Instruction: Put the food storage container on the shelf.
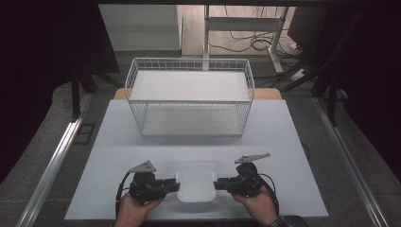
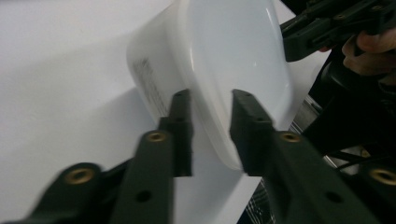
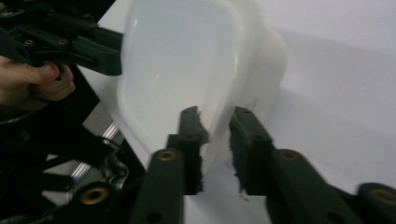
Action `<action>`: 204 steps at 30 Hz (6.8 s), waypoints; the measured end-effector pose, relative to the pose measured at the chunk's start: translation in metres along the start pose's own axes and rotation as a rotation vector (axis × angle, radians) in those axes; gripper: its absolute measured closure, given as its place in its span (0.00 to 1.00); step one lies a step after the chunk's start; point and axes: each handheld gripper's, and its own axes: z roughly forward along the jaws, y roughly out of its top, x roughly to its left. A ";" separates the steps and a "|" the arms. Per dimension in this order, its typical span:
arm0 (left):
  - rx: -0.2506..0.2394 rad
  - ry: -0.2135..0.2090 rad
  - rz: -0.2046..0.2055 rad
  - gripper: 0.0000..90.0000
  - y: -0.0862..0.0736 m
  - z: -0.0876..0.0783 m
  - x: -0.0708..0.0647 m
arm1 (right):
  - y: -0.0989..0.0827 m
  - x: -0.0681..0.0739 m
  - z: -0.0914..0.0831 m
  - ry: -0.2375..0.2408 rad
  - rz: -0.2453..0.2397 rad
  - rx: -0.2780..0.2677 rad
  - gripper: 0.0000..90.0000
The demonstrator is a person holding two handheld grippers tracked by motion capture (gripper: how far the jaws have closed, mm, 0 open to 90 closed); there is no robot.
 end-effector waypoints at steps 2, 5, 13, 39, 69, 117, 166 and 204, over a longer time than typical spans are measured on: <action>-0.001 0.010 -0.003 0.86 0.001 0.001 0.000 | 0.000 0.001 0.000 -0.032 -0.027 -0.020 0.87; -0.013 0.007 -0.019 0.87 0.000 0.001 0.003 | 0.001 0.003 0.001 -0.048 -0.046 -0.034 0.87; -0.040 0.040 -0.016 0.90 0.000 0.004 0.002 | 0.000 0.003 0.005 -0.110 -0.072 -0.096 0.86; -0.127 0.088 0.092 0.90 0.066 -0.027 0.001 | 0.049 0.019 -0.021 -0.128 -0.185 -0.274 0.87; -0.210 0.120 0.187 0.89 0.152 -0.066 0.001 | 0.131 0.033 -0.052 -0.143 -0.258 -0.364 0.87; -0.228 0.144 0.130 0.81 0.236 -0.058 0.041 | 0.228 0.006 -0.049 -0.200 -0.177 -0.389 0.81; -0.258 0.307 0.118 0.44 0.264 -0.029 0.061 | 0.254 -0.008 -0.030 -0.304 -0.181 -0.425 0.62; -0.200 0.252 0.351 0.14 0.209 -0.036 0.027 | 0.215 0.000 -0.035 -0.264 -0.304 -0.382 0.14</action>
